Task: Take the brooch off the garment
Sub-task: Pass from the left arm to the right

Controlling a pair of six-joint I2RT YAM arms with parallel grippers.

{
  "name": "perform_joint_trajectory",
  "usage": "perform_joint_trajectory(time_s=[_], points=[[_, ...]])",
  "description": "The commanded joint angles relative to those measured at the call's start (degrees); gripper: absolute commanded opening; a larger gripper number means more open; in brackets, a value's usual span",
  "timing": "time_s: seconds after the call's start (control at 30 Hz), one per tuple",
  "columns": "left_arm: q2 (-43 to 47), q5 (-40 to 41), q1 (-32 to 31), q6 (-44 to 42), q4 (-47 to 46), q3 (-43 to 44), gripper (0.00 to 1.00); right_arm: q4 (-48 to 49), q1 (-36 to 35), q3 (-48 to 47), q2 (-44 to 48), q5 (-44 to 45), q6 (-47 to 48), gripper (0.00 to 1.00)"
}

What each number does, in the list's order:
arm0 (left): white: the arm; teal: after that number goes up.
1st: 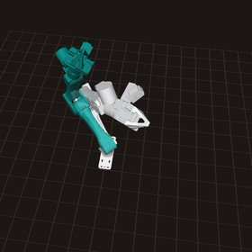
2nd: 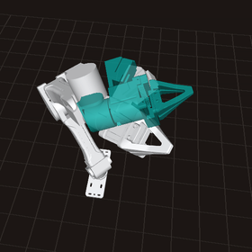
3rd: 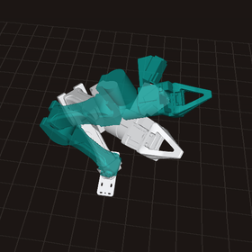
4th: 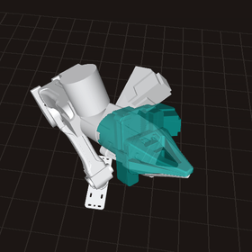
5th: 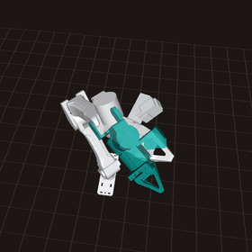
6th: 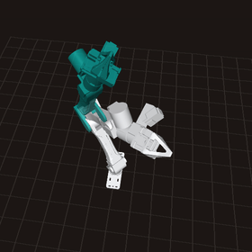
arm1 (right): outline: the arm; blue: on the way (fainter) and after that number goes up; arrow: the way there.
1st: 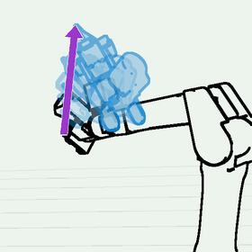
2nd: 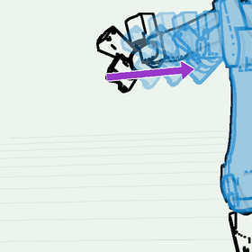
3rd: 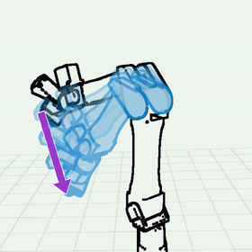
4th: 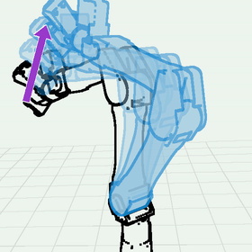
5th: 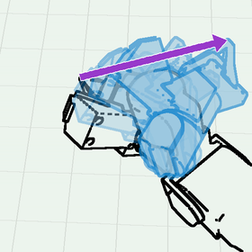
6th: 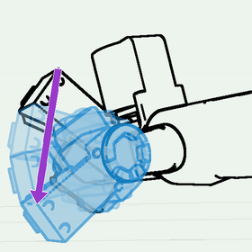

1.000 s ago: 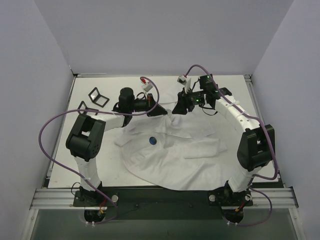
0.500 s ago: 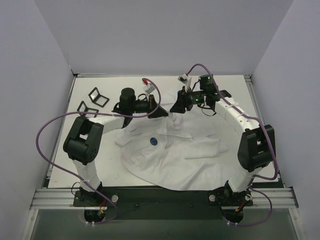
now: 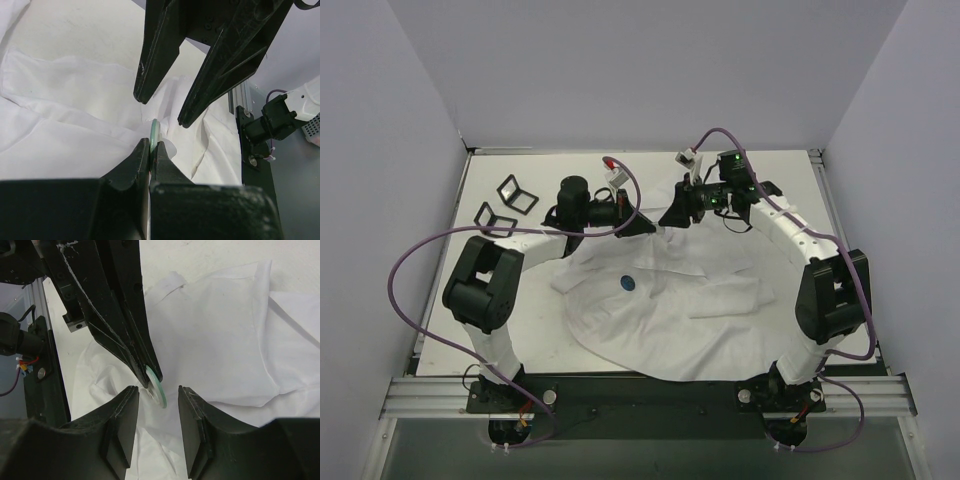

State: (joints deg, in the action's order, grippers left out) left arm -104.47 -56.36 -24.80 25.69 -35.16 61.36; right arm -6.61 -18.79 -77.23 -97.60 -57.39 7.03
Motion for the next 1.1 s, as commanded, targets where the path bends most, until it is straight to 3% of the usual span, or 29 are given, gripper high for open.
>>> perform_joint_trajectory(time_s=[0.0, 0.63, 1.07], points=[[1.55, -1.30, -0.34, 1.37, -3.16, -0.28, 0.00, 1.60, -0.20, 1.29, 1.98, -3.70, 2.11, 0.38], [0.58, -3.32, -0.69, 4.81, -6.94, -0.72, 0.00, -1.12, -1.96, 0.42, -0.31, -2.20, 6.24, 0.33], [1.11, -4.20, -0.78, 4.89, -7.56, -0.98, 0.00, -1.12, -1.17, 0.50, -0.05, -3.96, 6.42, 0.21]])
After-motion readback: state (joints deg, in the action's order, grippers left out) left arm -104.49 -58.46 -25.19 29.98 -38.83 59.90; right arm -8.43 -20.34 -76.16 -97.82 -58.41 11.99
